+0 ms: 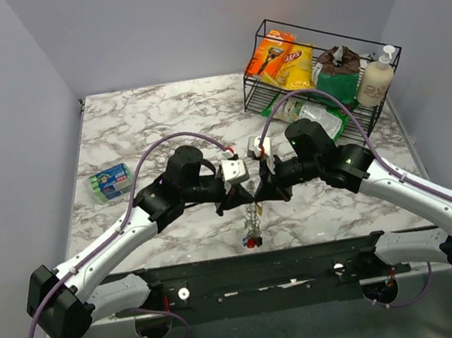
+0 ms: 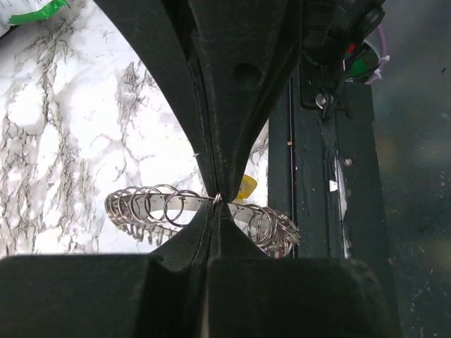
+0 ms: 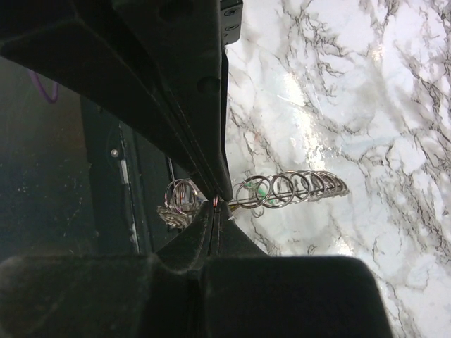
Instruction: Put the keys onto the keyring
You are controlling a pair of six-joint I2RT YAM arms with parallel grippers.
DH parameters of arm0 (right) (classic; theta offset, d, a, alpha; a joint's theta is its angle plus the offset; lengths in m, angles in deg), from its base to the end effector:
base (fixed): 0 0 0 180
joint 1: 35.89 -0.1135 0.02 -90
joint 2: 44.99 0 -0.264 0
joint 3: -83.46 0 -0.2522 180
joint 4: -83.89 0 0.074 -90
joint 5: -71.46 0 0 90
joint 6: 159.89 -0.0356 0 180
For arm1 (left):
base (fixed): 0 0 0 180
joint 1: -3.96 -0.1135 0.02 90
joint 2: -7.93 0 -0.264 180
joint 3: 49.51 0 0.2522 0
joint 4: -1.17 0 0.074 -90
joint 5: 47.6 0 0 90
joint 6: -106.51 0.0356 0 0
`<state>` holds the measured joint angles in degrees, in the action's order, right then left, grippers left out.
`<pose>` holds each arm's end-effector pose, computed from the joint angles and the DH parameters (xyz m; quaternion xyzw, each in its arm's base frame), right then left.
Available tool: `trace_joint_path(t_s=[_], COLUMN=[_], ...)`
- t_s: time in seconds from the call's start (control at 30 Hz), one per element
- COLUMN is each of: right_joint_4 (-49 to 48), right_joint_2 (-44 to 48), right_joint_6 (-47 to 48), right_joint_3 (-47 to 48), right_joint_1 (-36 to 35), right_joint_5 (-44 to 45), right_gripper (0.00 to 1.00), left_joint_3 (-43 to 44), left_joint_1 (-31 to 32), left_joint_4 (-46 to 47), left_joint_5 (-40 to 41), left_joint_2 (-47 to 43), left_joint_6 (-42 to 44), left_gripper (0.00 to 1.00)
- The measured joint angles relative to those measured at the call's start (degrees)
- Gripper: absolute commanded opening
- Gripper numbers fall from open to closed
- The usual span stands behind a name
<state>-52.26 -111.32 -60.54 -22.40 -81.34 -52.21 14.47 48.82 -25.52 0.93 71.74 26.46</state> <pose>0.1597 0.1903 0.3286 -0.5092 0.6968 0.3799 0.3329 0.1576 -0.1901 0.3062 0.5314 0.6204 -0.4348 0.3790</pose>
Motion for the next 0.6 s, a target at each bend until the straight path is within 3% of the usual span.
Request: trace_joint_path(t_s=[0.2,0.33,0.6], right_joint_4=[0.02,-0.20,-6.43], right_joint_2=[0.17,0.85,4.39], right_joint_6=[0.00,-0.20,-2.64], right_joint_3=[-0.48,-0.66,-2.38], right_joint_1=[0.00,0.02,0.00], right_joint_5=[-0.13,0.26,1.81], right_gripper=[0.06,0.32,0.67], left_joint_3=[0.02,-0.66,-7.67], left_joint_1=[0.24,0.28,1.03], left_joint_4=[0.07,1.77,11.23], left_joint_5=[-0.11,-0.13,2.05], left_joint_2=[0.37,0.02,-3.06], left_joint_6=[0.35,-0.11,-4.44], left_gripper=[0.00,0.00,0.00])
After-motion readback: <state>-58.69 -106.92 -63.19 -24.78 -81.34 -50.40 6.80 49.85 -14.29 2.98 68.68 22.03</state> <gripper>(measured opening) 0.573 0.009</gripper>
